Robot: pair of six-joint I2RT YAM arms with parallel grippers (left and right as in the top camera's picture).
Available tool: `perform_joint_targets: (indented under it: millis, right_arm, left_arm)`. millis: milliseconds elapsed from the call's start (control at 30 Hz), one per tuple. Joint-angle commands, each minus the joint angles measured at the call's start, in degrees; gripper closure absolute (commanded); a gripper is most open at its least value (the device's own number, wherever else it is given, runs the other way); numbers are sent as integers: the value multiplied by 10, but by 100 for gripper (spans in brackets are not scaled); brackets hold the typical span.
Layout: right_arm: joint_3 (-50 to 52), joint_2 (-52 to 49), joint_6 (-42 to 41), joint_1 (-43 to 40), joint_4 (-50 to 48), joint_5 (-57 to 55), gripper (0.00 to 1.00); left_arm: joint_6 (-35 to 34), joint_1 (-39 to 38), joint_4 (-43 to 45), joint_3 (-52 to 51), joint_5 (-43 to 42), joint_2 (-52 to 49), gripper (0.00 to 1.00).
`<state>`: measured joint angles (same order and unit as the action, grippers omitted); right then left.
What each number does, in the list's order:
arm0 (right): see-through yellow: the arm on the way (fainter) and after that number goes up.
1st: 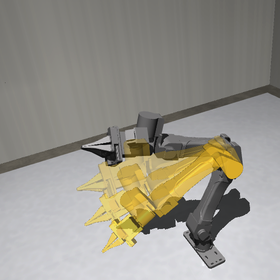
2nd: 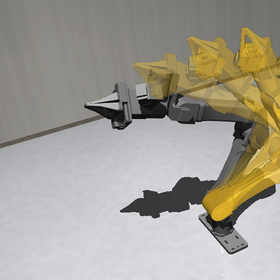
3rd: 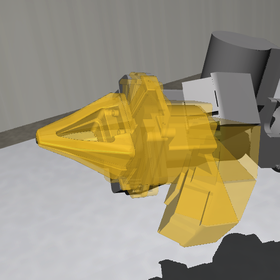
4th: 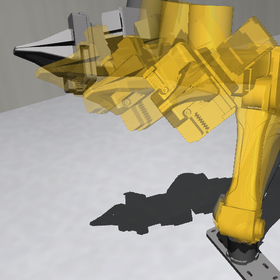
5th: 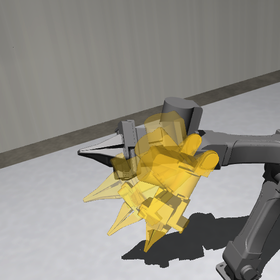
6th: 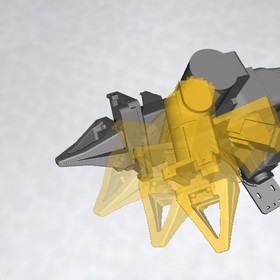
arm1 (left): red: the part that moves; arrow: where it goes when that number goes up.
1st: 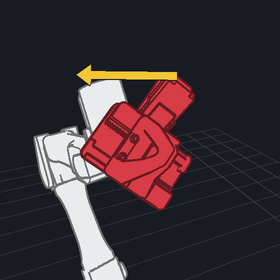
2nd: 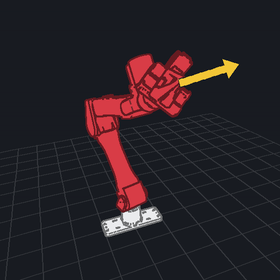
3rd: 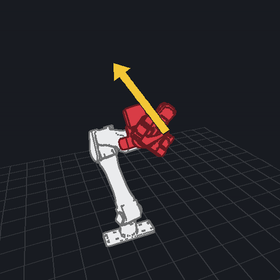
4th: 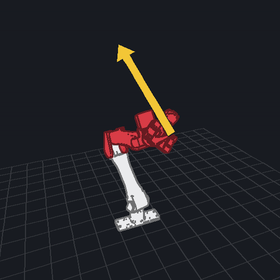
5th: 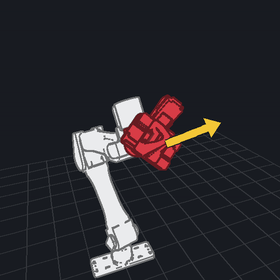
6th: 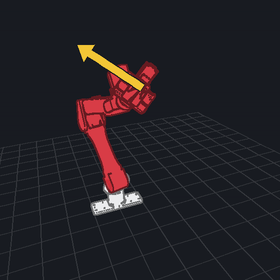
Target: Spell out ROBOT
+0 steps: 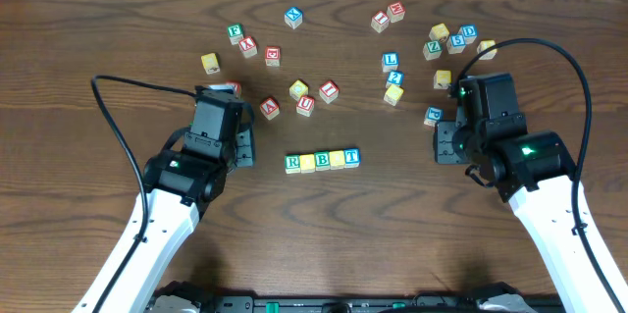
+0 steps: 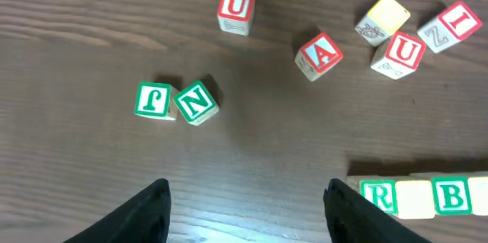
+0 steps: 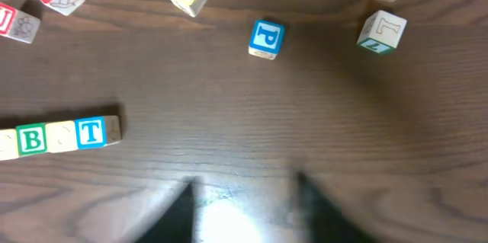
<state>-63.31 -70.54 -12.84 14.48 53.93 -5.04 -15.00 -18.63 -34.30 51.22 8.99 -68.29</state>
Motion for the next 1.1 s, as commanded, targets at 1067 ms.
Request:
perform_joint_targets:
  millis: [1067]
  right_arm:
    - [-100, -405, -17, 220, -225, 157, 99]
  left_arm:
    - [38, 98, -56, 16, 2, 137, 13]
